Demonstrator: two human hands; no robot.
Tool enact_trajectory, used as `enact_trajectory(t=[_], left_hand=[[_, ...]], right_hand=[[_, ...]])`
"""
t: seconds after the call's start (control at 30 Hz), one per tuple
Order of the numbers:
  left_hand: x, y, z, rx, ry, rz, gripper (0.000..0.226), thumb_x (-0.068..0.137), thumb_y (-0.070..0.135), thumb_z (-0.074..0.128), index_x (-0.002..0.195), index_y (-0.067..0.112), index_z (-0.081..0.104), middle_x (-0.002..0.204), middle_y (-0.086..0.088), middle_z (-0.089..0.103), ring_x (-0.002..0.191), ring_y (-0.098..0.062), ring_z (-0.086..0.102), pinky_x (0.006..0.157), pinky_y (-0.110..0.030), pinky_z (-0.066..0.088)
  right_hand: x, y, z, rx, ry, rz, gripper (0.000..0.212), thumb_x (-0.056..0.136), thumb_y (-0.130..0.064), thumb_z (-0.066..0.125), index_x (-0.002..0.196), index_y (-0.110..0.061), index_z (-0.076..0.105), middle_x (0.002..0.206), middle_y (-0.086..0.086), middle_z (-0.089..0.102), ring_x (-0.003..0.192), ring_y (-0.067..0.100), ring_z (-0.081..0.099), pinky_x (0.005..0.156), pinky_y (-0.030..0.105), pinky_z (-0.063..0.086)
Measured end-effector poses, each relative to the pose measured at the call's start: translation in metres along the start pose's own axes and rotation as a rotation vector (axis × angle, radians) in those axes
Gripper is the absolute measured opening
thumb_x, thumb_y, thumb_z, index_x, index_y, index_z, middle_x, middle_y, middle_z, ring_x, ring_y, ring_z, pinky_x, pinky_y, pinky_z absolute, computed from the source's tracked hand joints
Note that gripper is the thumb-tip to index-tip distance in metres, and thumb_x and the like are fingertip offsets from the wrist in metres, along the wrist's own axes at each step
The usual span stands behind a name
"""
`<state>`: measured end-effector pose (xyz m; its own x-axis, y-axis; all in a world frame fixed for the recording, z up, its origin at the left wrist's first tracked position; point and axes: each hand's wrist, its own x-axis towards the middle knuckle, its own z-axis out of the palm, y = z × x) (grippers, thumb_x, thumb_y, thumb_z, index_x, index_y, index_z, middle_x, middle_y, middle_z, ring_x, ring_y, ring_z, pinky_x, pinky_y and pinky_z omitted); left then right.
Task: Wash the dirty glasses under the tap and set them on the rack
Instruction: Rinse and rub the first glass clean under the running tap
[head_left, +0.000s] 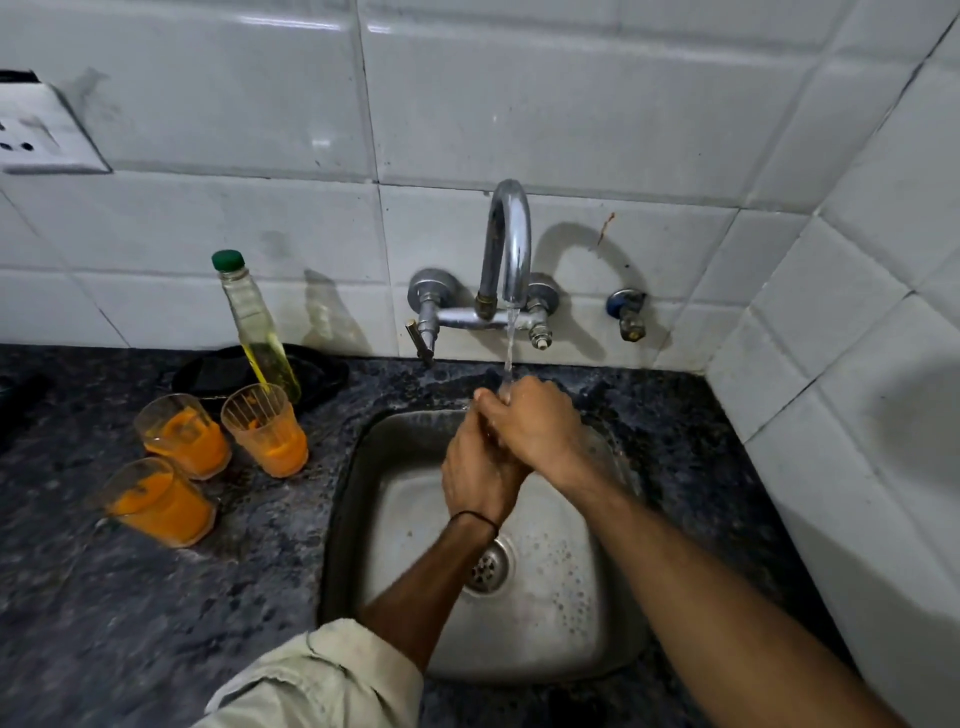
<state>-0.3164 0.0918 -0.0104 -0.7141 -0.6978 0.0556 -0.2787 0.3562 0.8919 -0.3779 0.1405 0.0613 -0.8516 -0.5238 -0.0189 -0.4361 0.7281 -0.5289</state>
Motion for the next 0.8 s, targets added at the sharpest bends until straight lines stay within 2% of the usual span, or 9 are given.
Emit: enact_trajectory(t=[0.07, 0.13, 0.27, 0.4, 0.47, 0.53, 0.6, 0.7, 0.8], left_hand=[[0.003, -0.004, -0.007, -0.043, -0.110, 0.061, 0.063, 0.071, 0.034, 0.081, 0.125, 0.028, 0.050, 0.103, 0.013, 0.065, 0.091, -0.006, 0.063, 0.075, -0.024, 0.052], [0.013, -0.008, -0.023, -0.181, -0.402, 0.043, 0.066, 0.069, 0.026, 0.085, 0.126, 0.027, 0.050, 0.110, 0.008, 0.066, 0.092, -0.006, 0.066, 0.075, -0.022, 0.056], [0.033, -0.008, -0.054, -0.530, -0.895, -0.159, 0.036, 0.082, 0.011, 0.075, 0.114, 0.009, 0.059, 0.096, -0.014, 0.069, 0.081, -0.026, 0.068, 0.065, -0.035, 0.056], [0.033, 0.000, -0.034, -0.332, -0.554, -0.084, 0.038, 0.076, 0.010, 0.078, 0.109, 0.019, 0.061, 0.091, -0.001, 0.070, 0.073, -0.012, 0.066, 0.063, -0.027, 0.055], [0.034, -0.001, -0.024, -0.259, -0.366, -0.017, 0.042, 0.072, 0.025, 0.077, 0.110, 0.019, 0.060, 0.096, 0.002, 0.069, 0.086, -0.008, 0.067, 0.077, -0.028, 0.057], [0.037, -0.006, -0.025, -0.326, -0.349, -0.002, 0.040, 0.075, 0.024, 0.072, 0.108, 0.007, 0.057, 0.095, -0.002, 0.067, 0.091, -0.005, 0.065, 0.085, -0.030, 0.054], [0.040, -0.013, -0.035, -0.358, -0.389, 0.041, 0.035, 0.077, -0.005, 0.071, 0.109, -0.005, 0.055, 0.091, -0.003, 0.064, 0.079, 0.003, 0.062, 0.076, -0.019, 0.051], [0.042, -0.021, -0.045, -0.332, -0.449, 0.116, 0.060, 0.063, -0.018, 0.075, 0.118, -0.001, 0.056, 0.099, 0.003, 0.068, 0.085, 0.003, 0.065, 0.073, -0.015, 0.052], [0.041, -0.024, -0.036, -0.321, -0.493, 0.142, 0.078, 0.057, -0.007, 0.084, 0.127, 0.011, 0.054, 0.116, 0.001, 0.067, 0.107, -0.010, 0.066, 0.088, -0.021, 0.053]], right_hand=[[0.004, 0.005, -0.004, 0.083, -0.025, -0.007, 0.046, 0.096, -0.038, 0.055, 0.057, -0.013, 0.063, 0.057, 0.001, 0.067, 0.060, 0.019, 0.066, 0.070, 0.030, 0.054], [0.004, 0.015, -0.019, 0.285, -0.184, -0.047, 0.044, 0.098, -0.034, 0.055, 0.065, -0.009, 0.073, 0.060, 0.004, 0.072, 0.061, 0.018, 0.070, 0.075, 0.029, 0.055], [0.001, 0.015, -0.043, 0.372, -0.393, -0.148, 0.034, 0.099, -0.033, 0.057, 0.077, -0.014, 0.075, 0.073, -0.006, 0.076, 0.069, 0.006, 0.071, 0.070, 0.014, 0.052], [0.008, -0.002, -0.017, 0.154, -0.151, -0.054, 0.043, 0.097, -0.040, 0.054, 0.074, -0.008, 0.073, 0.071, 0.005, 0.074, 0.069, 0.021, 0.072, 0.076, 0.038, 0.060], [0.006, -0.008, -0.007, 0.038, -0.077, -0.025, 0.042, 0.096, -0.040, 0.053, 0.070, -0.011, 0.066, 0.067, 0.004, 0.070, 0.065, 0.021, 0.067, 0.071, 0.038, 0.057], [-0.003, -0.007, -0.007, -0.097, -0.181, -0.236, 0.025, 0.099, -0.029, 0.053, 0.081, -0.014, 0.064, 0.082, 0.003, 0.070, 0.076, 0.018, 0.067, 0.076, 0.035, 0.054], [-0.011, 0.001, -0.025, -0.258, -0.328, -0.498, 0.017, 0.098, -0.019, 0.053, 0.110, -0.020, 0.066, 0.107, 0.002, 0.071, 0.097, 0.017, 0.066, 0.094, 0.042, 0.052], [-0.007, 0.014, -0.062, -0.628, -0.462, -0.830, 0.056, 0.090, -0.006, 0.058, 0.139, -0.034, 0.052, 0.148, -0.011, 0.049, 0.141, 0.009, 0.038, 0.120, 0.050, 0.018], [0.003, 0.011, -0.074, -0.903, -0.473, -1.035, 0.063, 0.087, -0.010, 0.063, 0.144, -0.030, 0.049, 0.159, -0.012, 0.036, 0.151, 0.008, 0.017, 0.124, 0.048, 0.003]])
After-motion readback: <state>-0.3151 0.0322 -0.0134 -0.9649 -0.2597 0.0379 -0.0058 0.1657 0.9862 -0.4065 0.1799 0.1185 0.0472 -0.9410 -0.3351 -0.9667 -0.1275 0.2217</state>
